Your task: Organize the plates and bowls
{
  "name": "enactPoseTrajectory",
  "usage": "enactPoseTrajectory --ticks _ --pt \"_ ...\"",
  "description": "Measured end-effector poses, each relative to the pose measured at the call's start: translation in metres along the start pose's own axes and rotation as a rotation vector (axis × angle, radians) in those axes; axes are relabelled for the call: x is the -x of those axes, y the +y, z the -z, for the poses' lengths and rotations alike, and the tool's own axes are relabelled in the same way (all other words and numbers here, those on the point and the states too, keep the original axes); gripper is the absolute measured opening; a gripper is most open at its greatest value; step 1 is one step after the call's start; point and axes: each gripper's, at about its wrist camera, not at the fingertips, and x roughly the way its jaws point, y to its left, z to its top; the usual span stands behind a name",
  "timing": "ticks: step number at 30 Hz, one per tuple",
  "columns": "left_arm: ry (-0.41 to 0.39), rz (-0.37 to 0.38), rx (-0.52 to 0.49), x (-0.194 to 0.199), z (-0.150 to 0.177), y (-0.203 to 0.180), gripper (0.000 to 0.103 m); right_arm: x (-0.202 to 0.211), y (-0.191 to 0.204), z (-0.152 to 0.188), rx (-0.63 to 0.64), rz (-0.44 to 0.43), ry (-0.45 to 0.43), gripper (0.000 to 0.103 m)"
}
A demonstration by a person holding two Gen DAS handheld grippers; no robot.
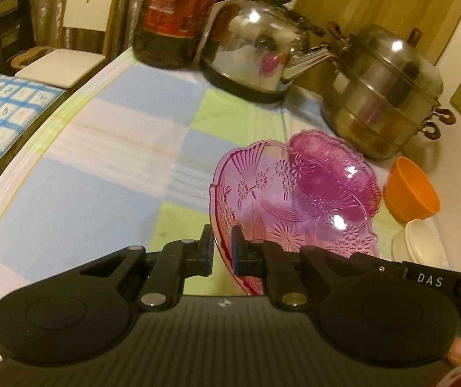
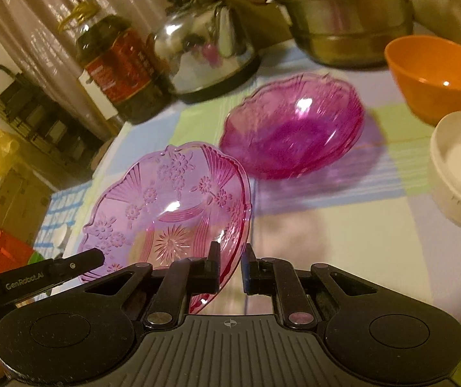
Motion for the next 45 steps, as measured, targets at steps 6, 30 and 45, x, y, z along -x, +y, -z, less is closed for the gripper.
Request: enactPoseTrajectory --ticks 6,30,45 --pt "-0.02 0.025 -0.024 -0.007 -0.013 -0.024 0.009 0.014 -0.012 -0.017 0.0 0.022 -0.048 0.013" --pt "-0.013 0.093 -0.09 -0.065 -0.053 -0.096 0.01 0.022 -0.066 -0.076 -0.069 0.094 -0.114 0.013" --pt "0.022 0.092 -0.1 -0.113 -0.072 -0.108 0.01 -0.016 -0.084 -0.108 -0.05 0.14 -0.095 0.013"
